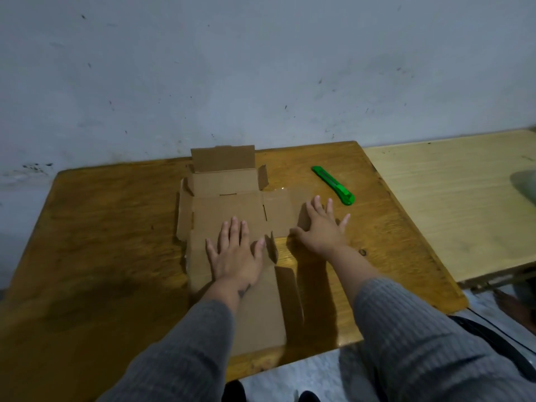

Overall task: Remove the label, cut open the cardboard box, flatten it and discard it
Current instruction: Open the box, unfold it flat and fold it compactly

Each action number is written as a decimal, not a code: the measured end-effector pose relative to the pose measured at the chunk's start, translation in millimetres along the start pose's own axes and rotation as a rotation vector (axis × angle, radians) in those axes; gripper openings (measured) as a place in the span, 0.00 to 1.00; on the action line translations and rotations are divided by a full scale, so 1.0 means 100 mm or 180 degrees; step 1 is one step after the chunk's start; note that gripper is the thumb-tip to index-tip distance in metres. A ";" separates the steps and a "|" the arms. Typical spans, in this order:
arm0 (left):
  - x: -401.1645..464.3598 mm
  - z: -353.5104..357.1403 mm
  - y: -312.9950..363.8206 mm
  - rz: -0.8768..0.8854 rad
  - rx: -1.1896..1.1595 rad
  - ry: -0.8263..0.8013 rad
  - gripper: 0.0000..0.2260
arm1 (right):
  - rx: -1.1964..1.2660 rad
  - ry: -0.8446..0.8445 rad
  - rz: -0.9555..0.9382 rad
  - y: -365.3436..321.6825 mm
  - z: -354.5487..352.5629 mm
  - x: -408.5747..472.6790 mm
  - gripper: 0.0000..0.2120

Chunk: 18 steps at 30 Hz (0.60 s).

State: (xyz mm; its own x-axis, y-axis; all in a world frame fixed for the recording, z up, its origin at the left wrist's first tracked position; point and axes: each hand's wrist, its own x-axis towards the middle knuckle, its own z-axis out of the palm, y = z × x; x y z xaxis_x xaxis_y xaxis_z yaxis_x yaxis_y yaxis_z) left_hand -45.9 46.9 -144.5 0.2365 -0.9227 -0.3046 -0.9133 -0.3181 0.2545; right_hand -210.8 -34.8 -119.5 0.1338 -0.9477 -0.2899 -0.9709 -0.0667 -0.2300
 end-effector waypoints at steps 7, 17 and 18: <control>-0.04 -0.57 -0.24 0.0426 -0.0057 0.0746 0.24 | 0.0117 0.0589 -0.0425 -0.24 -0.10 -0.12 0.28; 0.16 -1.00 -0.95 0.0032 -0.0207 0.0673 0.26 | -0.0067 0.0748 -0.0722 -0.91 -0.17 -0.17 0.24; 0.18 -0.98 -0.97 0.0034 -0.0281 0.0606 0.26 | -0.0024 0.0721 -0.0747 -0.95 -0.14 -0.16 0.24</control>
State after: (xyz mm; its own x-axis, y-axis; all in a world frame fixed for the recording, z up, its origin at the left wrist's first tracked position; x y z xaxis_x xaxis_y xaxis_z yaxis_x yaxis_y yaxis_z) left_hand 80.0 39.5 -84.7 0.2931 -0.9479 -0.1246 -0.8854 -0.3183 0.3389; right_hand -123.8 -17.3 -79.7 0.3073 -0.9515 -0.0154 -0.9204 -0.2931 -0.2588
